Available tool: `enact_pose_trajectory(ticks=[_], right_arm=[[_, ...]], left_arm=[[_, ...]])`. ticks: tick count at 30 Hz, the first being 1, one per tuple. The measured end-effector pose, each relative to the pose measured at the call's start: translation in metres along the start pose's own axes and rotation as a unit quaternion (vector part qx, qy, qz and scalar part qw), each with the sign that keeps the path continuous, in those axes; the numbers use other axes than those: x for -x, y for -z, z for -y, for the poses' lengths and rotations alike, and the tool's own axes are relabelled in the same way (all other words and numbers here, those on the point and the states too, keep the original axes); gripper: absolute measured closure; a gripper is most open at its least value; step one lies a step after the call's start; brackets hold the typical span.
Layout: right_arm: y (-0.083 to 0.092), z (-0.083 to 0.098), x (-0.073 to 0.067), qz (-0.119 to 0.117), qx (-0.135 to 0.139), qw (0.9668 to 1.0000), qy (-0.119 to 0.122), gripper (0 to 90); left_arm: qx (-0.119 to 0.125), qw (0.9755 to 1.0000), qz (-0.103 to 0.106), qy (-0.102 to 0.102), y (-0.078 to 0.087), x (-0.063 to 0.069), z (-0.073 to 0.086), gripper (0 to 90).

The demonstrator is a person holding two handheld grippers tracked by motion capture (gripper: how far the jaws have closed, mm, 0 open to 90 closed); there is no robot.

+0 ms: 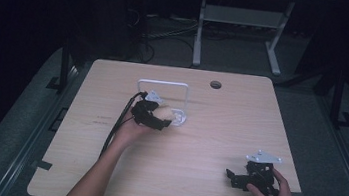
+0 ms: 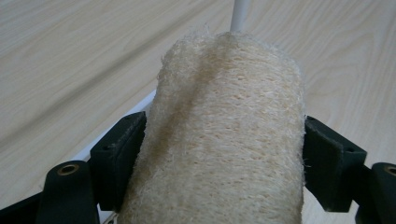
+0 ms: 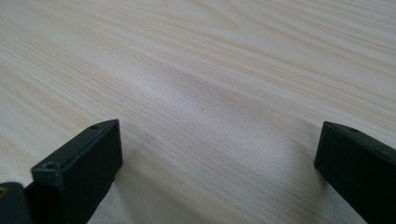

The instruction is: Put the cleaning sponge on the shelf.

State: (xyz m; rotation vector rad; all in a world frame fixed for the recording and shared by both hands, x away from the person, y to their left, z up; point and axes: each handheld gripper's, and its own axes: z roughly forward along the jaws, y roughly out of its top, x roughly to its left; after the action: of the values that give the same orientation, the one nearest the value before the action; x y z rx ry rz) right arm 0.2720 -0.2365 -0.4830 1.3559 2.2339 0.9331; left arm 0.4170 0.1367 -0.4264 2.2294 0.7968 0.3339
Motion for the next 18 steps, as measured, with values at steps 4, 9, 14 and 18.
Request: enact_pose_trajectory(ticks=[4, 9, 14, 18], right_arm=[[0.0, 0.0, 0.0, 0.0, 0.0, 1.0, 0.0, 0.7], [0.0, 0.0, 0.0, 0.0, 0.0, 1.0, 0.0, 0.7], [0.0, 0.0, 0.0, 0.0, 0.0, 1.0, 0.0, 0.7], [0.0, 0.0, 0.0, 0.0, 0.0, 1.0, 0.0, 0.7]], left_arm=[[0.002, 1.0, -0.002, 0.0, -0.005, 0.001, -0.003, 22.6], [-0.005, 0.9999, -0.008, -0.004, -0.015, 0.001, -0.006, 22.6], [-0.007, 0.9999, -0.009, 0.0, -0.025, 0.001, -0.006, 22.6], [-0.018, 0.9997, -0.015, -0.004, -0.034, 0.0, -0.005, 22.6]])
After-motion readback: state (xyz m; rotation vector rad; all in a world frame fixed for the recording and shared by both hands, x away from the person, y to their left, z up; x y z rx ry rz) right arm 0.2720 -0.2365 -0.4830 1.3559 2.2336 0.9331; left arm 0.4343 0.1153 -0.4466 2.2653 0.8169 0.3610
